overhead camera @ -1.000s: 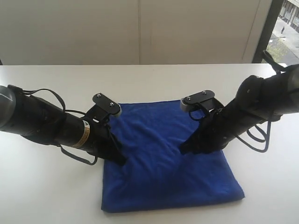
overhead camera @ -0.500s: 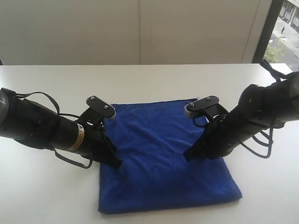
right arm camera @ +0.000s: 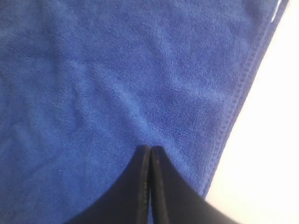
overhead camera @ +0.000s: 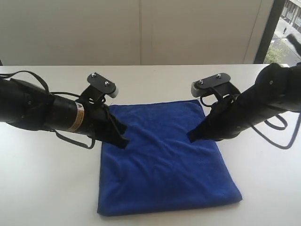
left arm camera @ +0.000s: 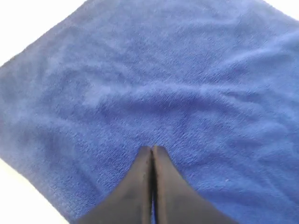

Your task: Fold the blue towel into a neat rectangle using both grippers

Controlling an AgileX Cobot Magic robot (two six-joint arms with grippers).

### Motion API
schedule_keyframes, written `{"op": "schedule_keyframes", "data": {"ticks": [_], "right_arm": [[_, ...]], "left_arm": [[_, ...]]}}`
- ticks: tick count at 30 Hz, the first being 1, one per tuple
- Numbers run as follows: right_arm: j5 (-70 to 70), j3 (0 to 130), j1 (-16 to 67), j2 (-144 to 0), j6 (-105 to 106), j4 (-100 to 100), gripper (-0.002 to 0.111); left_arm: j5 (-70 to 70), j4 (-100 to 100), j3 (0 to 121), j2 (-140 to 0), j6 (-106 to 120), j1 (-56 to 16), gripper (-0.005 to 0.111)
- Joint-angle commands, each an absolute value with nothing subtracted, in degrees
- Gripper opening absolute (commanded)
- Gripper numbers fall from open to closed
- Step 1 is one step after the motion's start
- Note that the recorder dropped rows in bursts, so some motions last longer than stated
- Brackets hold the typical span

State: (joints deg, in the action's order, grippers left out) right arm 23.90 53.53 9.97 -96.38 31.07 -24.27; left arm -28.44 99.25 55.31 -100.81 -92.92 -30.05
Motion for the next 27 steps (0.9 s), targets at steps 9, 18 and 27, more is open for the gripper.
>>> {"op": "schedule_keyframes", "data": {"ticks": [9,18,27], "right_arm": [[22.7,43.0,9.8,-92.1,29.4,-25.8,0.0],[18.4,37.8,9.8,-92.1,29.4,-27.5,0.0],[15.2,37.8,12.4,-92.2,29.5,-28.6,0.0]], "left_arm": [[-21.5,99.9,41.8,-94.7,-96.0,-34.6,0.0],[-19.5,96.0,41.6,-96.8,-91.4,-37.4,0.0],[-22.9,93.8,41.6,-99.4,-90.7,-37.4,0.0]]}}
